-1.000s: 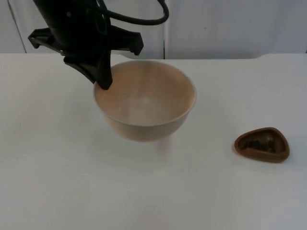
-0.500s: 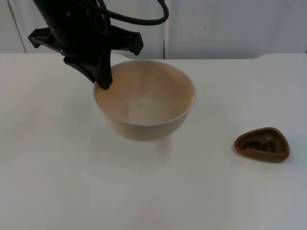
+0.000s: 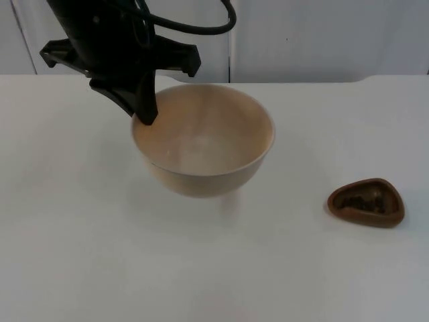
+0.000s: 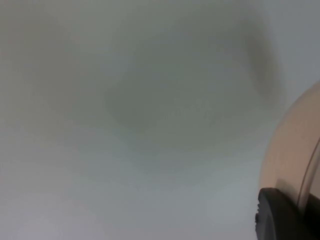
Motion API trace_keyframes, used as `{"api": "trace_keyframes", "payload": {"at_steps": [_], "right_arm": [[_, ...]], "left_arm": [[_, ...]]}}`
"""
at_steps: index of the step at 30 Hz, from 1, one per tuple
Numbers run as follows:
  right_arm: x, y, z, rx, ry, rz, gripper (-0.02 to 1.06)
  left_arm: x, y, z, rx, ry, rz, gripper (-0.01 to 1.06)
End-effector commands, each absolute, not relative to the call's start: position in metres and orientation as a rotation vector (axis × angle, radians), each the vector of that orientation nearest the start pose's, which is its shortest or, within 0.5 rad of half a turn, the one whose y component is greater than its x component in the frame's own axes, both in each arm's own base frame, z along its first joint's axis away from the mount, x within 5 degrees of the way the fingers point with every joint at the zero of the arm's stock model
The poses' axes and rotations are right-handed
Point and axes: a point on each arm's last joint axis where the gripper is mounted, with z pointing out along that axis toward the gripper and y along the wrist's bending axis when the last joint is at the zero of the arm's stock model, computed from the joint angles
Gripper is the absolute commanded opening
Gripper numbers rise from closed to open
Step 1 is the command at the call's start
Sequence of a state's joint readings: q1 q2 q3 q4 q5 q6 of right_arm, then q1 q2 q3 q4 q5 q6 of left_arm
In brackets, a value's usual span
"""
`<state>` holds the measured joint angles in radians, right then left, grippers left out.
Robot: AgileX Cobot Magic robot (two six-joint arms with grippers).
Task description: Pick up the bowl with the left hand and pour the coffee beans from the cup into the bowl with the right hand.
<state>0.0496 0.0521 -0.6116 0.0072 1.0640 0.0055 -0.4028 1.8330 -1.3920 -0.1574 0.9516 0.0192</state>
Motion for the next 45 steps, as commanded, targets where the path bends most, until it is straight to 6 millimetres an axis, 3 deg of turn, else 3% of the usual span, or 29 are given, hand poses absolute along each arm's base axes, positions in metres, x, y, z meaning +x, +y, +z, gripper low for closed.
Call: {"api": "trace_keyframes", "payload": {"at_steps": [1,7,11,13,19,20,24,25,29,32,35,45], "right_arm": [[-0.005,0.000,0.318,-0.044,1.982,0.042,1.05],[0.022,0.001,0.343,-0.012,2.067,0.060,1.05],[0.057,0.004,0.361,0.035,2.158,0.089,1.05],[0.068,0.004,0.363,0.036,2.185,0.087,1.05],[0.128,0.007,0.377,0.018,2.314,0.064,1.02],[0.128,0.007,0.377,0.018,2.314,0.064,1.02],[0.168,0.010,0.377,0.008,2.382,0.066,0.99],[0.168,0.010,0.377,0.008,2.382,0.066,0.99],[0.203,0.014,0.370,-0.014,2.471,0.080,0.99],[0.218,0.016,0.365,-0.018,2.508,0.089,0.99],[0.239,0.026,0.345,-0.056,2.597,0.116,0.99],[0.282,0.065,0.294,-0.155,2.737,0.127,0.99]], "left_arm": [[0.341,-0.161,0.239,0.503,2.833,-0.292,0.00],[0.341,-0.161,0.239,0.500,2.833,-0.297,0.00],[0.341,-0.161,0.239,0.500,2.833,-0.297,0.00],[0.341,-0.161,0.239,0.500,2.833,-0.297,0.00],[0.341,-0.161,0.240,0.499,2.834,-0.299,0.00],[0.341,-0.161,0.240,0.499,2.834,-0.299,0.00],[0.342,-0.162,0.240,0.498,2.829,-0.300,0.00],[0.342,-0.162,0.240,0.498,2.829,-0.300,0.00],[0.342,-0.162,0.240,0.498,2.829,-0.300,0.00],[0.342,-0.162,0.240,0.498,2.829,-0.300,0.00],[0.342,-0.162,0.240,0.498,2.829,-0.300,0.00],[0.342,-0.162,0.237,0.503,2.842,-0.297,0.00]]}}
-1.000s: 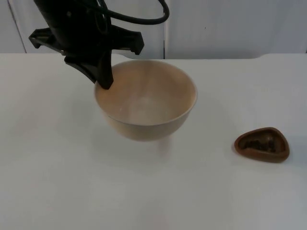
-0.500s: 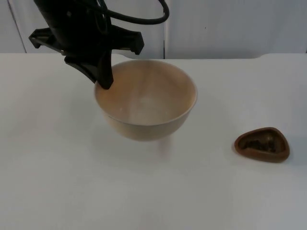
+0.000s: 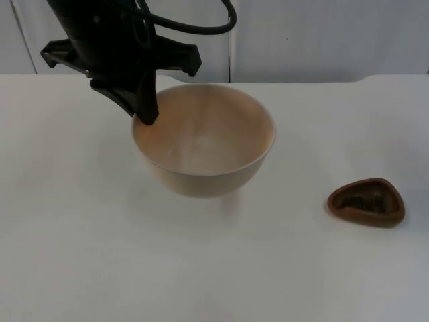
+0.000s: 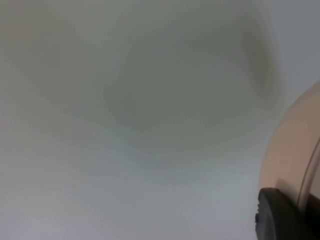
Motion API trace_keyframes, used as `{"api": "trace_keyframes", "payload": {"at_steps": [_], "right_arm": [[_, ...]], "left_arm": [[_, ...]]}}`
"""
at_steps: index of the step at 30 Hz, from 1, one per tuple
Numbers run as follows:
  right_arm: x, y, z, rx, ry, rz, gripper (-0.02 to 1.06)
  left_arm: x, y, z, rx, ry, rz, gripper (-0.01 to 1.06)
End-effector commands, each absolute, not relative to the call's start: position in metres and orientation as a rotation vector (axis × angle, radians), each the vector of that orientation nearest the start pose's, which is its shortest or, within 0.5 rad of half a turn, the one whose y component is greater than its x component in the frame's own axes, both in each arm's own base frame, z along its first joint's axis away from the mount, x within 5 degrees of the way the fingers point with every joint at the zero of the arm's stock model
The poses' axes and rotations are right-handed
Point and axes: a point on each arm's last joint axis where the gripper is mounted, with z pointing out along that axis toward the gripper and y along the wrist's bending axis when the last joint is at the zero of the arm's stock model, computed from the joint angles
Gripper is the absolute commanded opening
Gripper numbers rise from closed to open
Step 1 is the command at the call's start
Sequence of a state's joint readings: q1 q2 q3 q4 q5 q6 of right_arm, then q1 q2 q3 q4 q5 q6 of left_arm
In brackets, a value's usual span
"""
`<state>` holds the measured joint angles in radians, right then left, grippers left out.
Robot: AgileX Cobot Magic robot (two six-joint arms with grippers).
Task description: Pick up the bowl with the left hand and pour the coffee beans from the cup into the bowl with the right hand.
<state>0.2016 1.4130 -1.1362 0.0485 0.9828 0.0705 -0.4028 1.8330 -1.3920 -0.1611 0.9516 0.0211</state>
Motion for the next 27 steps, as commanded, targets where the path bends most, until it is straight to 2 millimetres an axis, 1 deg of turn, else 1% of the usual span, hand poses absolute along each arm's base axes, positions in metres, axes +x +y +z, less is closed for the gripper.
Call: {"api": "trace_keyframes", "payload": {"at_steps": [1,5,6,11,12,16,17,21,22,25,27], "right_arm": [[0.282,0.065,0.294,-0.155,2.737,0.127,0.99],[0.303,0.076,0.270,-0.170,2.800,0.088,0.99],[0.303,0.076,0.270,-0.170,2.800,0.088,0.99],[0.325,0.081,0.231,-0.144,2.869,0.075,0.99],[0.325,0.081,0.231,-0.144,2.869,0.075,0.99],[0.336,0.083,0.208,-0.140,2.893,0.070,0.99],[0.336,0.083,0.208,-0.140,2.893,0.070,0.99],[0.342,0.085,0.188,-0.142,2.927,0.061,0.98],[0.342,0.085,0.188,-0.142,2.927,0.061,0.98],[0.346,0.086,0.174,-0.143,2.949,0.055,0.96],[0.347,0.086,0.171,-0.143,2.954,0.054,0.94]], "left_arm": [[0.342,-0.162,0.237,0.503,2.842,-0.297,0.00],[0.342,-0.162,0.237,0.508,2.839,-0.296,0.00],[0.342,-0.162,0.237,0.508,2.839,-0.296,0.00],[0.342,-0.162,0.237,0.508,2.839,-0.296,0.00],[0.342,-0.162,0.237,0.508,2.839,-0.296,0.00],[0.342,-0.162,0.237,0.508,2.839,-0.296,0.00],[0.342,-0.162,0.237,0.508,2.839,-0.296,0.00],[0.342,-0.162,0.237,0.508,2.839,-0.296,0.00],[0.342,-0.162,0.237,0.508,2.839,-0.296,0.00],[0.342,-0.162,0.237,0.508,2.839,-0.296,0.00],[0.342,-0.162,0.237,0.508,2.839,-0.296,0.00]]}}
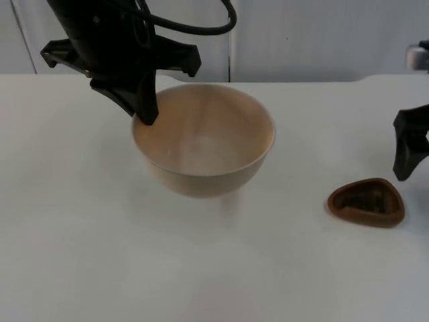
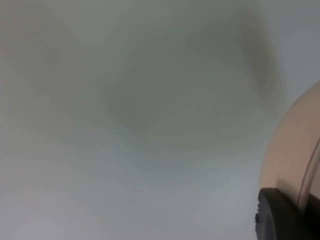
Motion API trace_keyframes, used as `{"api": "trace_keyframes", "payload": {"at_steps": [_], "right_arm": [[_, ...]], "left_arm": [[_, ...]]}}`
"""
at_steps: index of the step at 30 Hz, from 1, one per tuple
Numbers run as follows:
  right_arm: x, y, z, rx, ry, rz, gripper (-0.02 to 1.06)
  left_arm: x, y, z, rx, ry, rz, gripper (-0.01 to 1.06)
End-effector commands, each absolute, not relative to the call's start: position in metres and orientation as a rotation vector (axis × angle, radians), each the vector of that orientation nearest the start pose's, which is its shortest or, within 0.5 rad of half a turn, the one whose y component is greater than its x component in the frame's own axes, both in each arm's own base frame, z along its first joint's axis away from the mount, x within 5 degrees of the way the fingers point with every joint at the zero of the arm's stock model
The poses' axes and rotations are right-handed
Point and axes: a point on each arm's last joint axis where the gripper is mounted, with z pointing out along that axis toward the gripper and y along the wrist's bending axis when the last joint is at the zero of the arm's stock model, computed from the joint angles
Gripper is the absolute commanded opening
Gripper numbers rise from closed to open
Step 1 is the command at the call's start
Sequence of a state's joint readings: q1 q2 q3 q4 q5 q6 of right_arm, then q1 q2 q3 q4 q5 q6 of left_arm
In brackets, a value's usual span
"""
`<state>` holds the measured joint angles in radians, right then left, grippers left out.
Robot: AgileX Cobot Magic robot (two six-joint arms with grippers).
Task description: Pick up the bowl with the left hand and pour the coffee beans from the cup into the bowl with the right hand.
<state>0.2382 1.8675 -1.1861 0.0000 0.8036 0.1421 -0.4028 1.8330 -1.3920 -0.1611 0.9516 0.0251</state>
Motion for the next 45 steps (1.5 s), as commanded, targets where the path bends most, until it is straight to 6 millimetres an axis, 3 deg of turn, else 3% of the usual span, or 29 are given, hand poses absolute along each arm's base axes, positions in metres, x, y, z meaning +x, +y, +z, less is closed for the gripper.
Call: {"api": "trace_keyframes", "payload": {"at_steps": [1,5,10,19,30,34,45], "right_arm": [[0.348,0.085,0.166,-0.143,2.962,0.031,0.93],[0.352,0.085,0.149,-0.146,2.982,0.011,0.93],[0.358,0.088,0.142,-0.140,2.946,0.033,0.91],[0.360,0.101,0.143,-0.186,2.876,-0.007,0.90],[0.359,0.099,0.140,-0.155,2.890,-0.054,0.87],[0.359,0.100,0.119,-0.149,2.947,-0.063,0.87],[0.361,0.101,0.103,-0.141,2.962,-0.050,0.82]], "left_arm": [[0.342,-0.162,0.237,0.508,2.839,-0.296,0.00],[0.343,-0.162,0.237,0.506,2.833,-0.297,0.00],[0.343,-0.162,0.237,0.504,2.831,-0.301,0.00],[0.343,-0.162,0.237,0.501,2.828,-0.304,0.00],[0.343,-0.163,0.237,0.500,2.822,-0.304,0.00],[0.343,-0.163,0.237,0.497,2.823,-0.310,0.00],[0.343,-0.163,0.237,0.497,2.823,-0.310,0.00]]}}
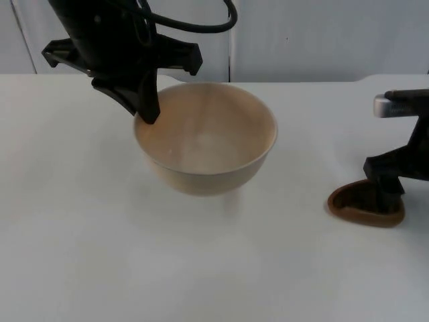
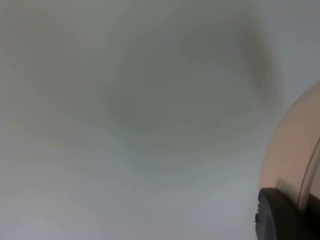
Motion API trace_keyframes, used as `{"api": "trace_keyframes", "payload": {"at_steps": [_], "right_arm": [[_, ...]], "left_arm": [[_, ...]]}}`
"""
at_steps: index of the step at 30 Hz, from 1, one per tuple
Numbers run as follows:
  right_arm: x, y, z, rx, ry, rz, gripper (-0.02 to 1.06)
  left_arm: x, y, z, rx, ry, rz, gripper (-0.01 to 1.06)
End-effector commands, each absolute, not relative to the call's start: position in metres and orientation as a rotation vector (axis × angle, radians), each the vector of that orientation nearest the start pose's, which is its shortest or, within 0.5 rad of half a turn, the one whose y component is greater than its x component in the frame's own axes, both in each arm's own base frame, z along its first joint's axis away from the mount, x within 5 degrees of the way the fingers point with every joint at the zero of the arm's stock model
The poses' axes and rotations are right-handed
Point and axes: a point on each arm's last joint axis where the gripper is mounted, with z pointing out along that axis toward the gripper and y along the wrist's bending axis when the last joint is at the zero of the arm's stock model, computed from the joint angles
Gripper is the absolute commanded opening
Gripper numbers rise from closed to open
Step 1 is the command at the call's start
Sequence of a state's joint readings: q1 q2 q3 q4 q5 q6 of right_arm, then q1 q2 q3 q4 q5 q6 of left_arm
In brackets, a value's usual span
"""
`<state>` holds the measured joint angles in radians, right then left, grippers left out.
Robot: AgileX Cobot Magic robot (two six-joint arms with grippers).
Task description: Pick up the bowl with the left hand and pour the coffee beans from the cup into the bowl with the right hand.
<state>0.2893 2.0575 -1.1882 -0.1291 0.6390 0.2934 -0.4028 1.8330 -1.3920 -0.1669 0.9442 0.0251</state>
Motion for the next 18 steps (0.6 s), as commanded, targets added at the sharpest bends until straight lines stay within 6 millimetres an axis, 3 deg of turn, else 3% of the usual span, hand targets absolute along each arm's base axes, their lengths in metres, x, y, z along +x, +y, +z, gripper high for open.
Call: {"api": "trace_keyframes", "payload": {"at_steps": [1,9,18], "right_arm": [[0.3612,0.1013,0.1032,-0.141,2.962,-0.050,0.82],[0.3639,0.1024,0.1036,-0.141,2.931,-0.034,0.60],[0.3655,0.1033,0.0949,-0.133,2.930,-0.026,0.59]], "left_arm": [[0.3434,-0.1629,0.2374,0.497,2.823,-0.310,0.00],[0.3434,-0.1629,0.2374,0.497,2.823,-0.310,0.00],[0.3432,-0.1628,0.2373,0.497,2.825,-0.310,0.00]]}}
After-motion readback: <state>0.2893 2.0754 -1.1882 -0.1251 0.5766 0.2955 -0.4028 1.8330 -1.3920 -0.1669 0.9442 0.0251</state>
